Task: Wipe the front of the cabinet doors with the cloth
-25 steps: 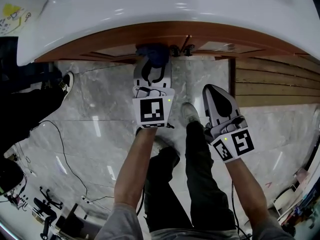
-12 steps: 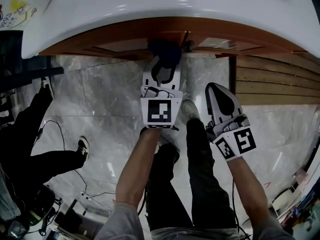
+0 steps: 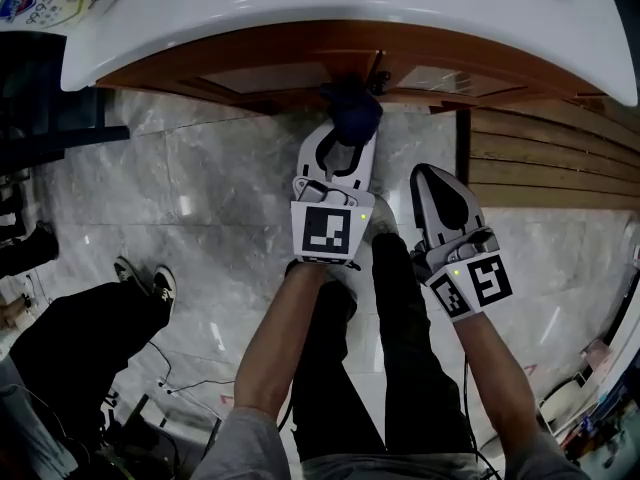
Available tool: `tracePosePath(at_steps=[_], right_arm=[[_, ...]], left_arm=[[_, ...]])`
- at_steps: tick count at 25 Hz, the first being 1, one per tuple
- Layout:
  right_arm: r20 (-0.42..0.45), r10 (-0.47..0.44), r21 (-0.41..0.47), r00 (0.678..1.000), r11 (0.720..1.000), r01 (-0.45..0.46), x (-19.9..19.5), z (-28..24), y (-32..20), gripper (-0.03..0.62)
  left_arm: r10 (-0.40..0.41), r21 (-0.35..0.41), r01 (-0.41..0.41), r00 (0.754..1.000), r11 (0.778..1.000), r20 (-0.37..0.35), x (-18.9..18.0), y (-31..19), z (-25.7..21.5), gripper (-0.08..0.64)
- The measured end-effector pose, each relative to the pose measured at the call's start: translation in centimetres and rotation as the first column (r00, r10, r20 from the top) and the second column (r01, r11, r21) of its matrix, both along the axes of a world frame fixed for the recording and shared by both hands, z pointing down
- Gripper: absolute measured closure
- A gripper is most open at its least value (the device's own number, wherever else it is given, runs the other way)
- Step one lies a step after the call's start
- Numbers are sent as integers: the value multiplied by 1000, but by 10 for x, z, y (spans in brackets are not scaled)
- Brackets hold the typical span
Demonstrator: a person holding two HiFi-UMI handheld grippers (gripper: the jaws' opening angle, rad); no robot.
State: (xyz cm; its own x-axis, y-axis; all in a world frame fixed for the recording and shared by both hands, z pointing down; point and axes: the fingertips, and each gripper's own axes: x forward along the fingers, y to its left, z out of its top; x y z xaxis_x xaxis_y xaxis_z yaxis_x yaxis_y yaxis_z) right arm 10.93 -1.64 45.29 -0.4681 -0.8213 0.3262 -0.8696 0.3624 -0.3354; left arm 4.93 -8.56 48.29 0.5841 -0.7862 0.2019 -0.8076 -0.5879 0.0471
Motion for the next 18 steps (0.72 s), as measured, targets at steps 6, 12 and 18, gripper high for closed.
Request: tracePosePath(at_steps=[6, 12, 18], right_arm=[[12, 0, 0, 1000, 1000, 0, -12, -14, 8, 583], [20, -22, 5, 1000, 1000, 22, -32, -28, 12, 583], [29, -47, 7, 998, 999, 46, -50, -32, 12, 583]], left_arm=[[-23, 8, 23, 1000, 1000, 0, -18, 17, -16, 463], [-61, -34, 60, 998, 998, -11, -40, 33, -28, 463], [-92, -31, 92, 996, 995, 13, -64, 37, -29, 463]])
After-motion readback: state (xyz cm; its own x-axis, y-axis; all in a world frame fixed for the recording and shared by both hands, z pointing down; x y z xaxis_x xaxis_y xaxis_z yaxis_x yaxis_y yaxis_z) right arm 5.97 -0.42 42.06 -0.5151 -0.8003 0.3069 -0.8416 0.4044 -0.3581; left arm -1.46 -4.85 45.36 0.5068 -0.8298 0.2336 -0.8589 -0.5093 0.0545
